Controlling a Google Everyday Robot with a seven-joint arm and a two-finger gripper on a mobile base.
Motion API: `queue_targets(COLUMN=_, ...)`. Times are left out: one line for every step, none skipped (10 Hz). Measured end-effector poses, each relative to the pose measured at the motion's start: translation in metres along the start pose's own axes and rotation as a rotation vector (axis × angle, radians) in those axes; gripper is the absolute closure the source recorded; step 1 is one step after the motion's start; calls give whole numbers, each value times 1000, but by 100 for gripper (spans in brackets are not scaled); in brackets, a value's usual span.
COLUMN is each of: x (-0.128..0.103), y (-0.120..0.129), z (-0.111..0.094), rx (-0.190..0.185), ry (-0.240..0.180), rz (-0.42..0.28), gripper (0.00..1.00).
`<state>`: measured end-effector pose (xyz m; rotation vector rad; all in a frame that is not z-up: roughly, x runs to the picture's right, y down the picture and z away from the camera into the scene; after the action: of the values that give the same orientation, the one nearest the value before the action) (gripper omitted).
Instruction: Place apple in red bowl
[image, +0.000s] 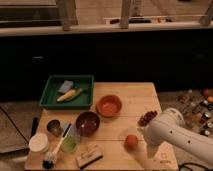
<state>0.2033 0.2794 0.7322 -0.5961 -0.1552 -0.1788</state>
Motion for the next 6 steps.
queue_targets(x=-4, y=-3, z=3, rx=-2, ry=-2, rz=-8, gripper=20)
queue_targets(x=-9, y=-7, z=8, rx=-4, ry=-9, rz=-18, gripper=20)
queue_targets(x=-14, y=-10, z=11, rx=-4, ry=-11, rz=-25, gripper=20)
queue_targets(x=-21, y=-13, z=14, rx=-5, ry=-18, rz=-37, gripper=20)
queue_targets(x=-26, y=-15, z=17, rx=-6, ry=-22, rz=-47, gripper=20)
queue_targets(x=-30, y=-17, z=20, rx=-10, ry=-28, rz=-54, gripper=20)
